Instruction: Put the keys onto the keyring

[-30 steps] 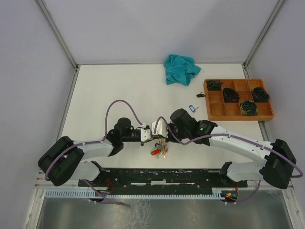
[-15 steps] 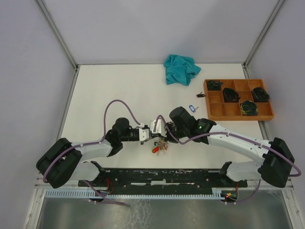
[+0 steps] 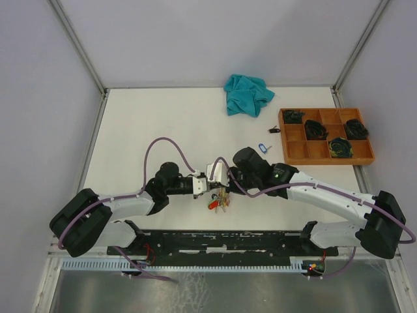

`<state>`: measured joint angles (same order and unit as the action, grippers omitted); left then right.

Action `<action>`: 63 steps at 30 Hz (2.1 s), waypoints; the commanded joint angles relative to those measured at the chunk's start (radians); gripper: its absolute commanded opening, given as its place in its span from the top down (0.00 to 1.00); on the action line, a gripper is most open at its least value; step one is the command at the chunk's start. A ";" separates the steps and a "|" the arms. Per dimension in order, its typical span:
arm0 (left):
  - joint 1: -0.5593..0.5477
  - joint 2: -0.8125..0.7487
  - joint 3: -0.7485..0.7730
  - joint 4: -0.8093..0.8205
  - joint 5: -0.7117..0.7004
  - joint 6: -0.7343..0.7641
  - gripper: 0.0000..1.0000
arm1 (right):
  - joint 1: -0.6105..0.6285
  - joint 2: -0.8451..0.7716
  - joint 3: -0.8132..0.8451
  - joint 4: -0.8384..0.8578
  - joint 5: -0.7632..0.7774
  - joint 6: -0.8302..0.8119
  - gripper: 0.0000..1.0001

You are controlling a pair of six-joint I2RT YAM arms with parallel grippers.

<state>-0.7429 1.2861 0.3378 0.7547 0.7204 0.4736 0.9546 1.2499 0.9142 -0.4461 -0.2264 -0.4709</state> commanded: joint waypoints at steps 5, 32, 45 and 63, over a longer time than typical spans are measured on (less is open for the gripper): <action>-0.012 -0.031 0.041 0.040 -0.020 0.030 0.97 | 0.002 -0.019 0.024 -0.031 0.064 -0.003 0.99; -0.013 -0.036 0.037 0.052 -0.052 0.015 0.97 | 0.000 -0.050 0.011 -0.046 0.057 0.016 0.99; -0.013 -0.025 0.046 0.047 -0.044 0.007 0.97 | 0.000 -0.055 0.011 -0.043 0.050 -0.001 0.99; -0.013 -0.028 0.047 0.043 -0.016 0.010 0.97 | 0.001 -0.015 0.022 0.010 0.062 0.001 0.99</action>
<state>-0.7544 1.2858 0.3439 0.7410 0.6701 0.4774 0.9546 1.2301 0.9142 -0.4782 -0.1772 -0.4622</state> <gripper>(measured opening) 0.046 0.011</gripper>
